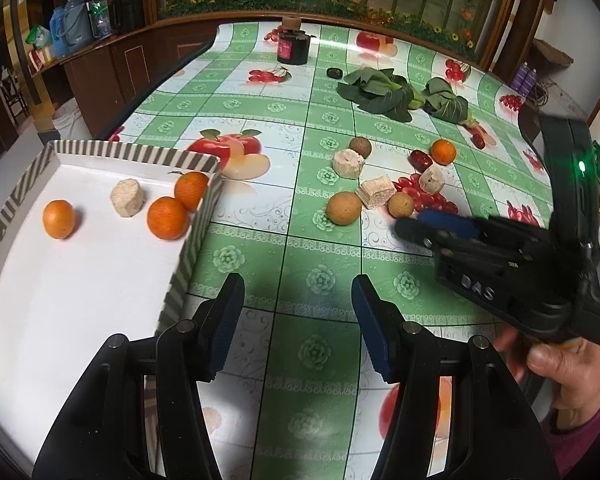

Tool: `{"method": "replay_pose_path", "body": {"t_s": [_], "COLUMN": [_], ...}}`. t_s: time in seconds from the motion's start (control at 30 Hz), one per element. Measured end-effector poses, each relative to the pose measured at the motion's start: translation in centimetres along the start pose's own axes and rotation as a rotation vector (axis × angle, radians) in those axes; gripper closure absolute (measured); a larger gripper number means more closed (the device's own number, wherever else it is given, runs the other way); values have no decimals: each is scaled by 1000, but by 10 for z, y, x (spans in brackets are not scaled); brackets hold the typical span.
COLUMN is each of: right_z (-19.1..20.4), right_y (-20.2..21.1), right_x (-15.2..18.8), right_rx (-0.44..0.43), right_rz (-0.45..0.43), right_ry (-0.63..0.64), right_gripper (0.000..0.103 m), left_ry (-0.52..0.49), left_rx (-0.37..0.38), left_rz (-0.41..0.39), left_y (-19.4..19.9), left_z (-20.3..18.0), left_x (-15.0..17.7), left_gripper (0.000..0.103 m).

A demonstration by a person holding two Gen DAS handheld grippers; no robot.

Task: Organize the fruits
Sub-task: 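Grasp a brown kiwi with the left gripper while the right gripper grasps another kiwi, then carry both brown kiwis over the white tray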

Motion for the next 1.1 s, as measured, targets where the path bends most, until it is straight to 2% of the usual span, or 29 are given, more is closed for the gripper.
{"method": "replay_pose_path", "body": {"t_s": [0.2, 0.3, 0.7, 0.8, 0.87, 0.93, 1.0, 1.1], "right_z": [3, 3, -35, -39, -39, -38, -36, -31], "right_y": [-10, -7, 4, 3, 3, 3, 3, 4], "right_x": [-10, -7, -2, -1, -1, -1, -1, -1], "right_rx": [-25, -17, -36, -39, -36, -37, -40, -43], "right_rz": [-45, -40, -16, -10, -9, -10, -10, -10], "right_ry": [19, 35, -73, -81, -76, -75, -66, -45], "right_gripper": [74, 78, 78, 78, 78, 78, 78, 78], "left_ry": [9, 9, 19, 4, 4, -2, -7, -11], "left_rx": [-2, -6, 13, 0, 2, -6, 8, 15], "left_rz": [16, 28, 44, 21, -5, -18, -12, -2], "left_y": [-15, -26, -69, -74, -74, -74, -73, -69], "left_z": [-2, -4, -14, -13, -11, -10, -11, -13], "left_x": [-6, -10, -34, -37, -38, -38, -38, -33], "left_gripper": [47, 47, 47, 48, 57, 73, 77, 77]}}
Point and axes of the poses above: each gripper's, at about its wrist camera, not at the fingertips, and y roughly against the way its jaws point, z to its left, x to its underside, the point moved 5 cm from there along -y, roughly the way its jaws point, and after that the axes turned 14 degrees about x, right-handed, at the moved point
